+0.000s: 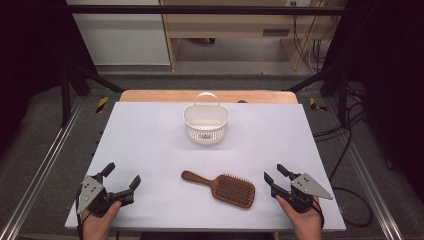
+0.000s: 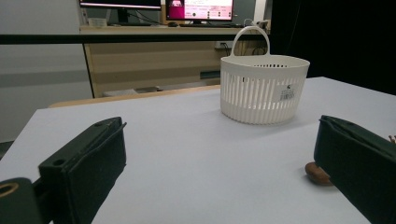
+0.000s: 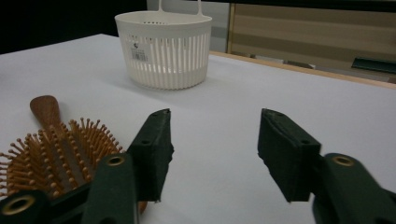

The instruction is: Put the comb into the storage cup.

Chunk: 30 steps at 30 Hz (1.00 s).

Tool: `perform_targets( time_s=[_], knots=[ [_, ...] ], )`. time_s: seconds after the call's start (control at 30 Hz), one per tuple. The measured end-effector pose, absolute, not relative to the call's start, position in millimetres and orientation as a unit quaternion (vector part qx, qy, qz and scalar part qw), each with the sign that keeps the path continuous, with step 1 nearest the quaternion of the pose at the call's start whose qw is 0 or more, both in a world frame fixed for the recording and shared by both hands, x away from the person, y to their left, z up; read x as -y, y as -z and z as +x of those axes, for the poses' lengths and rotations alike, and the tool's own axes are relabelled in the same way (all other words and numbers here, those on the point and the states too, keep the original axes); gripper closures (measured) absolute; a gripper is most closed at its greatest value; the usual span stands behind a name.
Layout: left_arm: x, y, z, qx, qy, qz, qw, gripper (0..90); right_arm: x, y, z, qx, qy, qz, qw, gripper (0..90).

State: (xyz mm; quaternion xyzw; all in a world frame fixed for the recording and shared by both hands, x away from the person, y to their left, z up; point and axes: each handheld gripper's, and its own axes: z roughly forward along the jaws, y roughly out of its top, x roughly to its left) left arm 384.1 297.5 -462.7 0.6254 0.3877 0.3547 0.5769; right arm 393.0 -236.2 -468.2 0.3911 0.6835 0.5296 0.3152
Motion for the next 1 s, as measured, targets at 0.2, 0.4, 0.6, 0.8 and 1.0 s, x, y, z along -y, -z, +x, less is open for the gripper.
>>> perform_targets(
  time_s=[0.2, 0.4, 0.6, 0.8, 1.0],
  knots=[
    [-297, 463, 384, -0.388, -0.354, 0.628, 0.575, 2.5, 235, 469, 391, -0.702, -0.521, 0.376, 0.308, 73.1],
    [-296, 463, 384, -0.386, -0.354, 0.630, 0.573, 2.8, 232, 471, 391, -0.717, -0.511, 0.370, 0.297, 82.0],
    [-295, 464, 385, -0.386, -0.352, 0.632, 0.573, 2.8, 227, 471, 388, -0.735, -0.498, 0.363, 0.282, 89.9],
    [-296, 465, 384, -0.389, -0.352, 0.631, 0.571, 3.0, 224, 470, 384, -0.746, -0.494, 0.355, 0.270, 90.0],
    [-296, 464, 384, -0.390, -0.354, 0.630, 0.571, 3.0, 225, 468, 379, -0.749, -0.495, 0.351, 0.266, 90.0]
  ],
)
